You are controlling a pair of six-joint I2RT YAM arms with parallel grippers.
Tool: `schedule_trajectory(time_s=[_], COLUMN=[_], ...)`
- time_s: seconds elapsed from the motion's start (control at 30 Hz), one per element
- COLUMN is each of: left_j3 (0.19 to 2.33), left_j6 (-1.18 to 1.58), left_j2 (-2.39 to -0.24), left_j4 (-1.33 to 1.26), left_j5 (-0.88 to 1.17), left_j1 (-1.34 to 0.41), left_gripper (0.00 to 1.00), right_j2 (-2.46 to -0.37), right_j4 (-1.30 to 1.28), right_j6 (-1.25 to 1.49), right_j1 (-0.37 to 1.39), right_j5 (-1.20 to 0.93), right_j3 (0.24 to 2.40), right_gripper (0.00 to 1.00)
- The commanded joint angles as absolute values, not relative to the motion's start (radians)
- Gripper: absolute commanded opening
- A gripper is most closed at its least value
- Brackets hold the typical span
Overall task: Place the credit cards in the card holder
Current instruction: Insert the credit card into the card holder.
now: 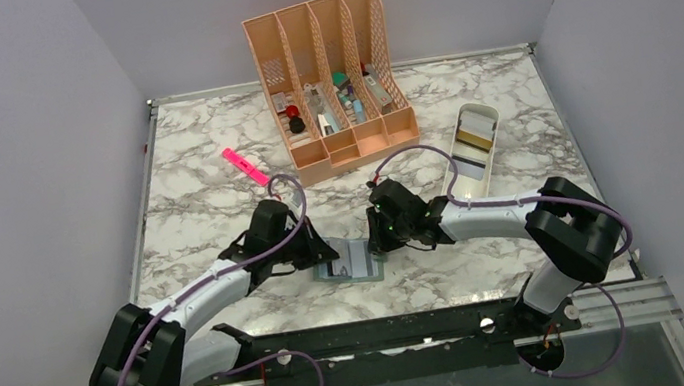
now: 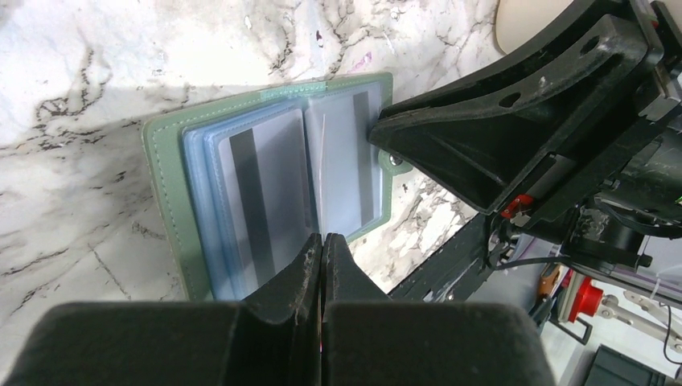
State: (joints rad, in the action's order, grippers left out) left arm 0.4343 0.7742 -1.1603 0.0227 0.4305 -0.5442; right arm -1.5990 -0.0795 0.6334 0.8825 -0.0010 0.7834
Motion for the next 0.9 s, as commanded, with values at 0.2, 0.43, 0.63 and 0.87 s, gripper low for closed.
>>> schedule_trajectory(time_s=[0.2, 0.43, 0.63, 0.87], left_j3=[0.406, 0.425, 0.407, 0.375], left_j6=[0.771, 0.727, 0.757, 0.765], left_j2=[-1.226, -1.235, -1.200, -1.231], left_j4=[-0.100, -0.033, -0.030, -0.094], left_j5=[0.465, 0.437, 0.450, 0.488], left_j1=[-0.538, -0.538, -0.540, -0.540], left_gripper=[0.00, 0.00, 0.00, 0.00], right_j2=[-1.608, -1.611, -1.618, -1.622], right_j4=[-0.080, -0.082, -0.081, -0.069], right_j6=[0.617, 0.620, 0.624, 0.631], right_j1=[0.888, 0.888, 0.888, 0.888], right_j5=[0.022, 0.024, 0.020, 0.014], right_j3=[0.767, 0.776, 0.782, 0.773], right_gripper=[0.20, 0.21, 0.21, 0.23])
